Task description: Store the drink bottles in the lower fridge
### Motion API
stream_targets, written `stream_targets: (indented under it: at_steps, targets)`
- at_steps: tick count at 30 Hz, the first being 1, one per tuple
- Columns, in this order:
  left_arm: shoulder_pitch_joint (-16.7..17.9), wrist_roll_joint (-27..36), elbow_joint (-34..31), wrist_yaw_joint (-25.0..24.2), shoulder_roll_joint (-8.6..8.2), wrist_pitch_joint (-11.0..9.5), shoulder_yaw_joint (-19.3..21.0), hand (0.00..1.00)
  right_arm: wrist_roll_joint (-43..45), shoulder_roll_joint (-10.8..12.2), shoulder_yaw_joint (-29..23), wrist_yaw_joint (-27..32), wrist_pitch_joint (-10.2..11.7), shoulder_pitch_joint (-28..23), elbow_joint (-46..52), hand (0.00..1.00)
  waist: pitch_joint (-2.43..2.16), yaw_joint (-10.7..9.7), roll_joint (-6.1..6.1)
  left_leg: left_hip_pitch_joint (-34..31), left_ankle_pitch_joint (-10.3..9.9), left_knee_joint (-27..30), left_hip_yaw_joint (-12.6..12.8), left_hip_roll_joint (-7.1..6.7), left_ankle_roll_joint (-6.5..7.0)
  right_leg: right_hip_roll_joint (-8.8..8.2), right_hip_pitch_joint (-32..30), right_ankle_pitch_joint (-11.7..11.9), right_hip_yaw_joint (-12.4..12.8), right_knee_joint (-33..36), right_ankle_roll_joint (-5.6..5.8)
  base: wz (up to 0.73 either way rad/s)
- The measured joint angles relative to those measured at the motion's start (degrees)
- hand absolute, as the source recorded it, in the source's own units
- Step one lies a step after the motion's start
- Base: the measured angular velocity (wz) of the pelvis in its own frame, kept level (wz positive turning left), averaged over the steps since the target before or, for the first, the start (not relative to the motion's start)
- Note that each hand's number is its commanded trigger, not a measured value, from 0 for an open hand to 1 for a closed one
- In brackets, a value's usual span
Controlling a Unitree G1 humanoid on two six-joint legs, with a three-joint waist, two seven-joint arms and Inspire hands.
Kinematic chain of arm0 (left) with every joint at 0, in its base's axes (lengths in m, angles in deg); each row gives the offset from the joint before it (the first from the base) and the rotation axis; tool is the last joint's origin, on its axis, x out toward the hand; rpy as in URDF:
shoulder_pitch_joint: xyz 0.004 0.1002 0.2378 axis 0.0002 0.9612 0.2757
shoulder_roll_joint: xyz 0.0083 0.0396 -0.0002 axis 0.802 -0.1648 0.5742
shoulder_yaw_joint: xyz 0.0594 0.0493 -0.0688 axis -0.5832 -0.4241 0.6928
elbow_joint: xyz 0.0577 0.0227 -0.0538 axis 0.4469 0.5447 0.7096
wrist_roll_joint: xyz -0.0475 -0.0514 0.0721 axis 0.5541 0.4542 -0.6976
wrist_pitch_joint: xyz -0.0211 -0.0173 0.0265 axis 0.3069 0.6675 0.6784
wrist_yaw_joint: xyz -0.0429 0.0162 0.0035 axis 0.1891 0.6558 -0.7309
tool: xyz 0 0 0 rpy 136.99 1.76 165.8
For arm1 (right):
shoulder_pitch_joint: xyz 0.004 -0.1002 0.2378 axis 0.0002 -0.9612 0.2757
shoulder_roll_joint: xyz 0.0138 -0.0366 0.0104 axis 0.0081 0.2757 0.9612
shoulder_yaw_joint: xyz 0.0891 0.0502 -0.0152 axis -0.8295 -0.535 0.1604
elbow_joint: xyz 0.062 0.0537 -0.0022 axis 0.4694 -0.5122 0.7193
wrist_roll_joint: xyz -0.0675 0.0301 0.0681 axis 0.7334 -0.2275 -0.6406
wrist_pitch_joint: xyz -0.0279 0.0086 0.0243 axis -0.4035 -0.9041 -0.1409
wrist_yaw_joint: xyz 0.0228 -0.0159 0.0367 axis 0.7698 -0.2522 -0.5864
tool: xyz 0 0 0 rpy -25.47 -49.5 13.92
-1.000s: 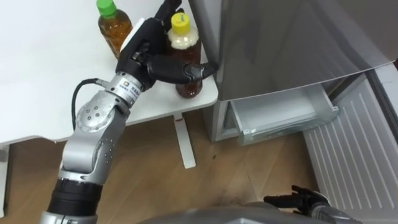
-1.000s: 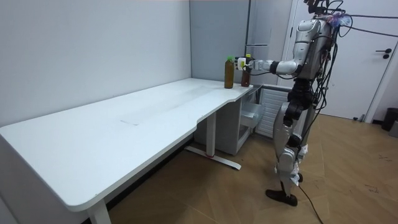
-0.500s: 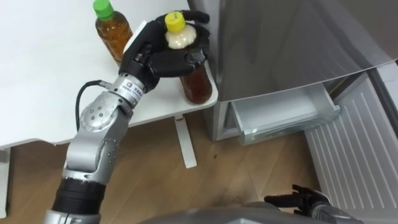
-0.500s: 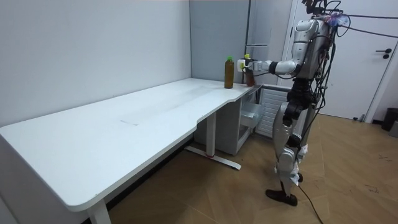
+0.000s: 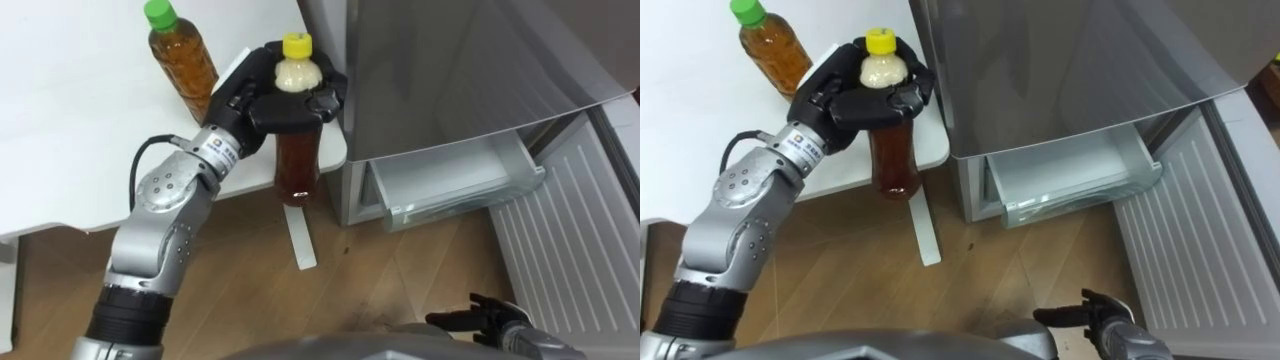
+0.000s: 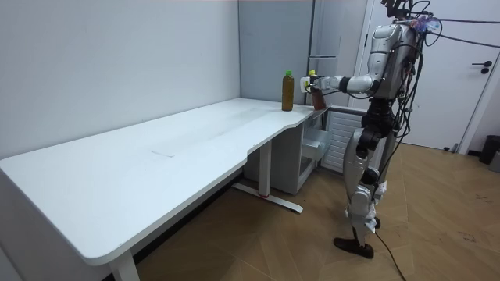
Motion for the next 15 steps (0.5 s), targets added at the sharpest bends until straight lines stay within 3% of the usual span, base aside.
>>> stream_targets:
  at_steps: [9, 15]
  targets:
    - [0.0, 0.1, -0.3, 1.6, -0.83, 0.0, 0.1, 1.0, -3.8, -0.1, 4.1, 0.6, 0.2, 0.1, 0.0, 0.0, -0.22, 2.5, -0.63, -0.9, 0.0, 0.9, -1.0, 0.04, 0.0, -0.02, 0.0, 0.1, -1.0, 0.0, -0.08, 0.06]
    - [0.0, 0.3, -0.7, 2.8, -2.34, -1.5, 0.0, 1.0, -3.4, 0.0, 7.5, 0.5, 0.5, 0.1, 1.8, 0.0, -0.24, 5.1, -0.7, -1.2, 0.0, 1.0, -1.9, 0.0, -0.02, -0.04, 0.2, 0.1, -2.0, 0.0, -0.08, 0.08]
